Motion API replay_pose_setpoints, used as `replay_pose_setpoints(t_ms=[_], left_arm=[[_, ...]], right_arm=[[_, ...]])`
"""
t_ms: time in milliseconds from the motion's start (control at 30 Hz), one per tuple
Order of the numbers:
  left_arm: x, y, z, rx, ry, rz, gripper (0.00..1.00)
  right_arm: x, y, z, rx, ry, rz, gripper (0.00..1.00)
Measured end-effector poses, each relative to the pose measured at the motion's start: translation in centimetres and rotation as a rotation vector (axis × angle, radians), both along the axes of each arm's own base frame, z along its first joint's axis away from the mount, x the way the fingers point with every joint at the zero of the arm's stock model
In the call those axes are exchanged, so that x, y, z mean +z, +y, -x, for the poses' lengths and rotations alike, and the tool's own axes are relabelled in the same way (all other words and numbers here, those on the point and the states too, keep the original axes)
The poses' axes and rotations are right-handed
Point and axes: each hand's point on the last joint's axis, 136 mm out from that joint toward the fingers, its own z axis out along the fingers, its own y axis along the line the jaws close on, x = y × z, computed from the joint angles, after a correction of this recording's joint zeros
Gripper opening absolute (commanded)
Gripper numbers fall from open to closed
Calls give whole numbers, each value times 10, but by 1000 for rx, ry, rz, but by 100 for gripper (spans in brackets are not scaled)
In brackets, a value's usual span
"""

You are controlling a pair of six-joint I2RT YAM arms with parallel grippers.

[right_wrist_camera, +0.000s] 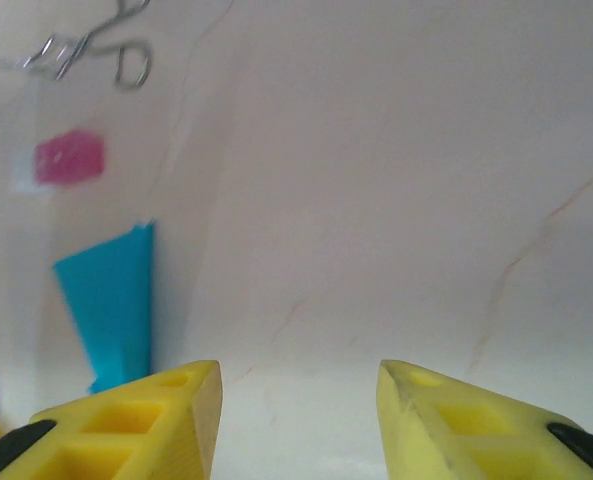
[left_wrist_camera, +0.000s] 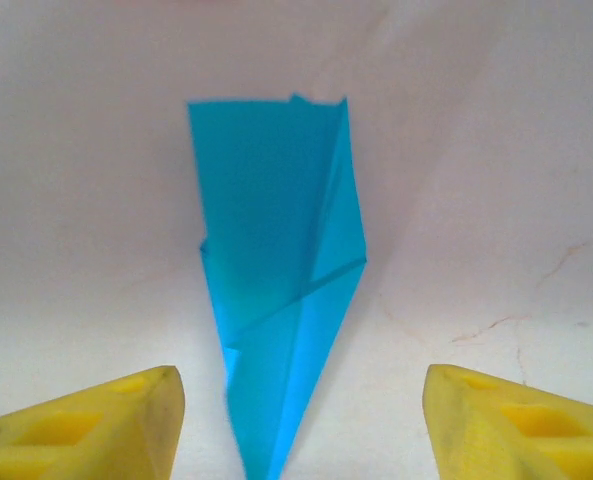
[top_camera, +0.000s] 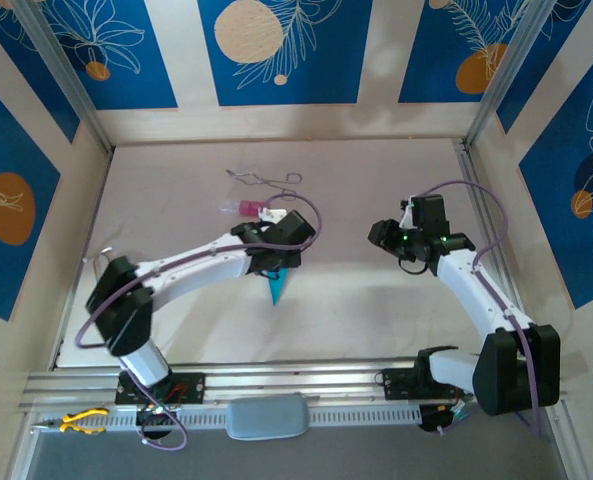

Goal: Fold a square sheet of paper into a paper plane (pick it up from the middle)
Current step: Move a paper plane to the center of the table.

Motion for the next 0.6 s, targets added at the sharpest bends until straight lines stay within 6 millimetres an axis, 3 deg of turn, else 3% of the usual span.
replay_pose_setpoints(t_ms=[133,200,300,467,600], left_arm=[[25,32,-1,-7,-96,43,63],[21,46,-4,-9,-101,92,63],[-6,50,-9,-35,-45,193,62],[-63,21,-6,-117,139,277,54],[-84,11,0,-140,214,300,54]], right_arm=[[6,-31,-13,-78,-53,125,45],[6,-29,-15,-49,-51,102,43],[3,-9,-20,33,-33,30,39],[-10,34,-10,167,16,-49,37],[-10,52,-2,223,25,-84,36]])
